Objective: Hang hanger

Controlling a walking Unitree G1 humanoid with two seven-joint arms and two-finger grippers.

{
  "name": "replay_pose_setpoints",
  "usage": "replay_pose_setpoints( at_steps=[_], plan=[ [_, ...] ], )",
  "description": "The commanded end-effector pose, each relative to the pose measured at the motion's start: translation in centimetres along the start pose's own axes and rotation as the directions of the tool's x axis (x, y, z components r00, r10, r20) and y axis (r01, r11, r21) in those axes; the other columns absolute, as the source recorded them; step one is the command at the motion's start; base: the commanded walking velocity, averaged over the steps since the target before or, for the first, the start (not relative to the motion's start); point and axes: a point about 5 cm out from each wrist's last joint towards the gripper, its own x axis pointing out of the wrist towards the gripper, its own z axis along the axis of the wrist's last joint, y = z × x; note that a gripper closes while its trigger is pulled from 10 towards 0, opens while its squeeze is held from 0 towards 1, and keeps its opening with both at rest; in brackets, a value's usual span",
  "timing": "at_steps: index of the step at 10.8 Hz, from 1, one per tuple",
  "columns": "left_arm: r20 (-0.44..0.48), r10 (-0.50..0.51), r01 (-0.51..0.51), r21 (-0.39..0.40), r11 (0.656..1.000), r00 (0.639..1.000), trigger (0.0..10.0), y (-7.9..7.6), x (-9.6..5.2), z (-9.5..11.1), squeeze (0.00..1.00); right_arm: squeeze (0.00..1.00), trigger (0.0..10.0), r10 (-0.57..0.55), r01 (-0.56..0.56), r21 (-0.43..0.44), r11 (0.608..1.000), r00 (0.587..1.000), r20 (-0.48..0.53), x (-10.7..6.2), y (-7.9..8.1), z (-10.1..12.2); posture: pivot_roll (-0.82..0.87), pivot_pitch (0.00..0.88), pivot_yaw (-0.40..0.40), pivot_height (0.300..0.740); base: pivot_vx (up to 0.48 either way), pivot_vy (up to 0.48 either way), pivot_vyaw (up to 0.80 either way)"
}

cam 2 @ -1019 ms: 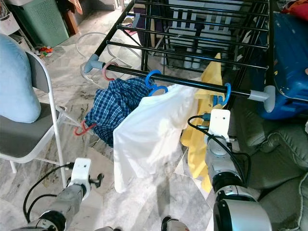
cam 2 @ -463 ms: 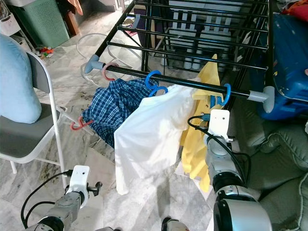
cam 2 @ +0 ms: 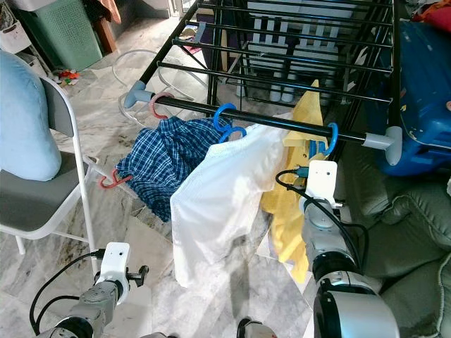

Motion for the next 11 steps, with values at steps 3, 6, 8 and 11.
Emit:
replay_pose_setpoints(
  at_steps=[3,6,8,11],
  plan=[
    [-0.041,-0.002,0.002,0.005,1.000,0.999,10.0,0.26,-0.24,-1.16,0.00,0.00,10.0,-0.005,0.003,-0.026,1.000,0.997,-0.081,-0.67,-0.12,-2.21,-0.17,0.091,0.059,0.740,0.000,0.000,0.00],
    [-0.043,-0.005,0.005,0.007,1.000,0.999,10.0,0.15,-0.22,-1.13,0.00,0.00,10.0,-0.008,0.006,-0.028,1.000,0.997,-0.081,-0.64,-0.17,-2.17,-0.17,0.090,0.059,0.740,0.000,0.000,0.00],
    [-0.046,-0.007,0.008,0.008,1.000,0.999,10.0,0.02,-0.23,-1.20,0.00,0.00,10.0,-0.011,0.009,-0.030,1.000,0.997,-0.080,-0.62,-0.23,-2.14,-0.17,0.091,0.058,0.740,0.000,0.000,0.00],
    [-0.048,-0.006,0.007,0.010,1.000,0.999,10.0,0.07,-0.24,-1.26,0.00,1.00,10.0,-0.032,0.030,-0.036,0.999,0.999,-0.043,-0.52,-0.48,-1.62,-0.17,0.091,0.060,0.740,0.000,0.000,0.00]
  ],
)
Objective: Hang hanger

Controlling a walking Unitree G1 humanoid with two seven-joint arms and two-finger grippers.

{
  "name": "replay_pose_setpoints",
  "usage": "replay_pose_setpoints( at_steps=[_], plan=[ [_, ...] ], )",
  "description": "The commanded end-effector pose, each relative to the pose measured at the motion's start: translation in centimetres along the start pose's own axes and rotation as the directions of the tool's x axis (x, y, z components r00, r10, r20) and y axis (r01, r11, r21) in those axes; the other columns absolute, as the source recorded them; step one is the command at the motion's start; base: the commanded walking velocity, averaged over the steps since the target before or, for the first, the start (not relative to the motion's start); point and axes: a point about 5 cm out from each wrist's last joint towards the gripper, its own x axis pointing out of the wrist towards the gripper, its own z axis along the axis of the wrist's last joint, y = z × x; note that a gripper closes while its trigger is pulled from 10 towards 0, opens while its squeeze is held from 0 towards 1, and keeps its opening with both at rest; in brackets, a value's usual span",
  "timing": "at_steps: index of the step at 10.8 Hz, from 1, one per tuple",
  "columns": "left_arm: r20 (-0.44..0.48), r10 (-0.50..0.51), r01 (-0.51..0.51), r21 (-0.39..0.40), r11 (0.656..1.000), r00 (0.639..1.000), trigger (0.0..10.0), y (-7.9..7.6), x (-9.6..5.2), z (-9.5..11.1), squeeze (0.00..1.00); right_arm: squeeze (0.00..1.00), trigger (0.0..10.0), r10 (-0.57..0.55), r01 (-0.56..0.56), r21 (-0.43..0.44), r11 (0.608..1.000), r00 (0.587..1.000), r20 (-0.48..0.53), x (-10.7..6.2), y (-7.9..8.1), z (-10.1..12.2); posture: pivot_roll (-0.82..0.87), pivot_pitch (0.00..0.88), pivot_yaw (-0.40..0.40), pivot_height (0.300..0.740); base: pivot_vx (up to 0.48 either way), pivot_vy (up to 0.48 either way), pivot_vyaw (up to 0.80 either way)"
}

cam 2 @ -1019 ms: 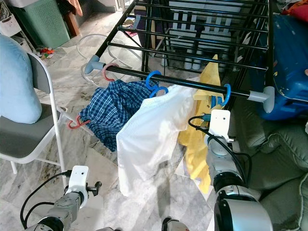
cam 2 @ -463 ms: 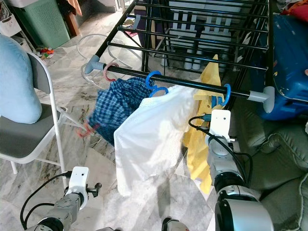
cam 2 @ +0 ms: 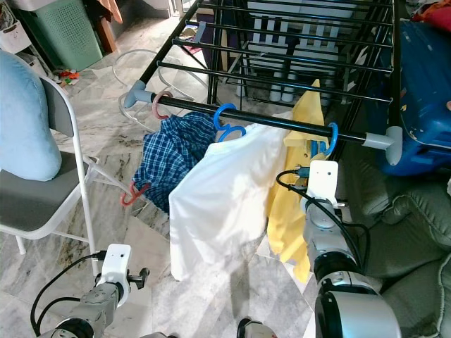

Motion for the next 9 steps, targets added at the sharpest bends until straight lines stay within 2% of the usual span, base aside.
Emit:
replay_pose_setpoints(
  at_steps=[1,6,9],
  plan=[
    [-0.035,-0.002,0.002,0.000,1.000,0.999,10.0,0.2,-0.2,-1.0,0.00,0.00,10.0,-0.007,0.007,-0.012,1.000,0.999,-0.051,-0.6,0.0,-1.7,-0.17,0.088,0.061,0.740,0.000,0.000,0.00],
    [-0.025,-0.007,0.008,0.005,1.000,1.000,10.0,0.0,-0.1,-0.5,0.00,0.00,10.0,-0.007,0.007,-0.003,1.000,1.000,0.029,-0.6,0.1,-0.8,-0.17,0.087,0.062,0.740,0.000,0.000,0.00],
    [-0.022,-0.010,0.010,0.010,1.000,1.000,10.0,-0.1,0.0,-0.4,0.00,0.00,10.0,-0.013,0.014,-0.008,1.000,0.992,0.125,-0.6,0.2,0.5,-0.18,0.085,0.062,0.740,0.000,0.000,0.00]
  ],
)
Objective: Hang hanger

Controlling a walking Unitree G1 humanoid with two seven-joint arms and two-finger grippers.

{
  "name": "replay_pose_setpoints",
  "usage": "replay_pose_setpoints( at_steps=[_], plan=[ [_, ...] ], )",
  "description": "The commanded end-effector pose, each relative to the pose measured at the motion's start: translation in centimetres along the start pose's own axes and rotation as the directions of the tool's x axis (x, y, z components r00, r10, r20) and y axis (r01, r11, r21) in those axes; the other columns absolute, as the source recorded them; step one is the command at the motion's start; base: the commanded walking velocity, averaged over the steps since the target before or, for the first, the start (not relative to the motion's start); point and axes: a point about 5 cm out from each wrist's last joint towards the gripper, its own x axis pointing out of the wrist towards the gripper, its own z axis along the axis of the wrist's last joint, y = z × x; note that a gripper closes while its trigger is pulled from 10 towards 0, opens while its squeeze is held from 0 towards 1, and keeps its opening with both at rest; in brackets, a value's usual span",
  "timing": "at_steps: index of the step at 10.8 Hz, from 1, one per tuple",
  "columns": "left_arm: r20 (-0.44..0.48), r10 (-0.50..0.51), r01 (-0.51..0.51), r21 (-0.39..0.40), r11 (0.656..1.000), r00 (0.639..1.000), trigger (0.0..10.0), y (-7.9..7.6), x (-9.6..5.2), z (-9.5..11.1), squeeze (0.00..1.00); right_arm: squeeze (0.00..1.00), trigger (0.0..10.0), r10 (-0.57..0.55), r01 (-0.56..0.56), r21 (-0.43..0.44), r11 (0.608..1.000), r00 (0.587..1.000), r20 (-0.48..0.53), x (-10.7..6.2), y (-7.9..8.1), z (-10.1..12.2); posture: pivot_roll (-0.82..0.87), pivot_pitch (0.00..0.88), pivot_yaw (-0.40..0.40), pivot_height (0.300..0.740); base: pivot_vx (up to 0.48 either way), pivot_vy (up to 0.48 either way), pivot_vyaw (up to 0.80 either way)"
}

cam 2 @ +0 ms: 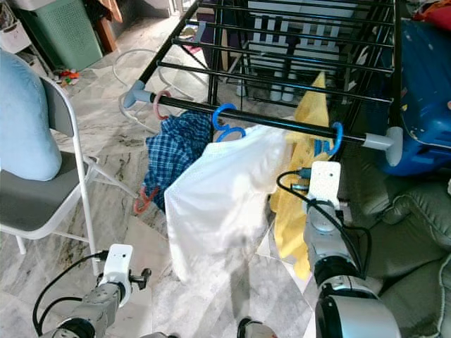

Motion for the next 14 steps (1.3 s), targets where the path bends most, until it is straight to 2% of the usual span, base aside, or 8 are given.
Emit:
replay_pose_setpoints(
  at_steps=[1,4,7,10,14],
  plan=[
    [-0.020,0.000,0.000,0.004,1.000,1.000,10.0,0.4,-0.1,-0.4,0.00,0.00,10.0,0.003,-0.003,-0.002,1.000,1.000,0.021,-0.1,0.2,0.1,-0.18,0.083,0.061,0.740,0.000,0.000,0.00],
    [-0.029,0.006,-0.006,0.005,1.000,1.000,10.0,0.9,-0.2,-0.7,0.00,0.00,10.0,0.022,-0.023,-0.008,1.000,0.999,-0.035,-0.3,0.6,-0.7,-0.17,0.080,0.059,0.740,0.000,0.000,0.00],
    [-0.035,0.002,-0.002,0.008,1.000,0.999,10.0,0.7,-0.2,-0.9,0.00,0.00,10.0,0.024,-0.024,0.006,1.000,0.998,-0.060,-0.2,0.4,-0.9,-0.17,0.079,0.056,0.740,0.000,0.000,0.00],
    [-0.039,0.001,0.000,0.010,1.000,0.999,10.0,0.4,-0.2,-0.9,0.00,0.00,10.0,0.025,-0.023,0.035,0.999,0.999,-0.040,0.4,0.5,0.3,-0.17,0.082,0.059,0.740,0.000,0.000,0.00],
    [-0.038,0.003,-0.003,0.011,1.000,0.999,10.0,0.4,-0.2,-1.0,0.00,0.00,10.0,0.024,-0.024,0.030,0.999,1.000,0.016,0.6,0.4,1.3,-0.17,0.085,0.059,0.740,0.000,0.000,0.00]
  ],
)
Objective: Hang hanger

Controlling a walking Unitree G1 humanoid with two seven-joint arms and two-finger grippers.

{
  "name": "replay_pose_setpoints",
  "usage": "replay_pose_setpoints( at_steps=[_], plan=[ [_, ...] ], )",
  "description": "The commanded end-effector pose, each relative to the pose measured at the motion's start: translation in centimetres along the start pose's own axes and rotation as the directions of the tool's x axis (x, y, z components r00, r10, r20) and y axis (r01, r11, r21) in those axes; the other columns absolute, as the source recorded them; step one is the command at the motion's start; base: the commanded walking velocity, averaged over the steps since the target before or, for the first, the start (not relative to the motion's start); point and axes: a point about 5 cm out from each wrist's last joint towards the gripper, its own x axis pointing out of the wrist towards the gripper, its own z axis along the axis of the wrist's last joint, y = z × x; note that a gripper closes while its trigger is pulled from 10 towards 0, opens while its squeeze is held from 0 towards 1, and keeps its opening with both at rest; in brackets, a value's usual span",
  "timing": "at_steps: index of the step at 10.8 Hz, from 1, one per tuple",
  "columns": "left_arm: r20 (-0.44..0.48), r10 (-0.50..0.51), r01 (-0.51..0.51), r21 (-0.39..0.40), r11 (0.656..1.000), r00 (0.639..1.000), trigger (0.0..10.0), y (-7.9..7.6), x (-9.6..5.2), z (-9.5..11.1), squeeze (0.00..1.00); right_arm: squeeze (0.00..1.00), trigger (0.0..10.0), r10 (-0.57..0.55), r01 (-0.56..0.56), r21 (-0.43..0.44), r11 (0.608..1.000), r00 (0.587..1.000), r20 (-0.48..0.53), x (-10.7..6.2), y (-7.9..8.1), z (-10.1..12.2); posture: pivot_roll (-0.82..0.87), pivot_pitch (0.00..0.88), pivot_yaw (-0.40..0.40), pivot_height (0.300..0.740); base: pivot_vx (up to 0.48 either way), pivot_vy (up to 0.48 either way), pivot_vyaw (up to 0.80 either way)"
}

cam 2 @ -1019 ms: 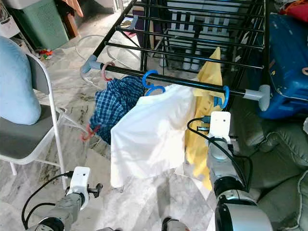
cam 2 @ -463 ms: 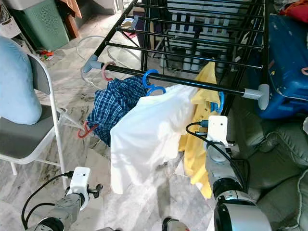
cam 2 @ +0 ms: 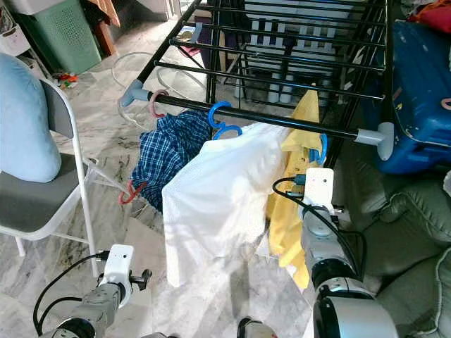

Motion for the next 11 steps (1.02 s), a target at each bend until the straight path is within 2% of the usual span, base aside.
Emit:
replay_pose_setpoints(
  at_steps=[1,4,7,11],
  plan=[
    [-0.033,0.018,-0.018,0.000,1.000,0.999,10.0,0.5,-0.2,-0.9,0.00,0.00,10.0,-0.002,-0.002,0.027,1.000,0.990,0.143,0.7,0.1,3.4,-0.17,0.086,0.060,0.740,0.000,0.000,0.00],
    [-0.033,0.017,-0.017,0.006,1.000,0.999,10.0,0.8,-0.2,-1.0,0.00,0.00,10.0,-0.007,-0.001,0.046,0.999,0.984,0.180,1.0,0.1,4.8,-0.18,0.088,0.069,0.740,0.000,0.000,0.00],
    [-0.036,0.014,-0.014,0.014,1.000,0.999,10.0,0.7,-0.2,-0.9,0.00,0.00,10.0,-0.008,-0.008,0.107,0.994,0.988,0.156,1.4,0.1,5.7,-0.18,0.090,0.071,0.740,0.000,0.000,0.00],
    [-0.050,0.010,-0.009,0.023,1.000,0.999,10.0,0.5,-0.2,-1.2,0.00,0.00,10.0,0.049,-0.042,0.178,0.983,0.998,-0.034,2.0,0.7,5.1,-0.17,0.094,0.071,0.740,0.000,0.000,0.00]
  ],
)
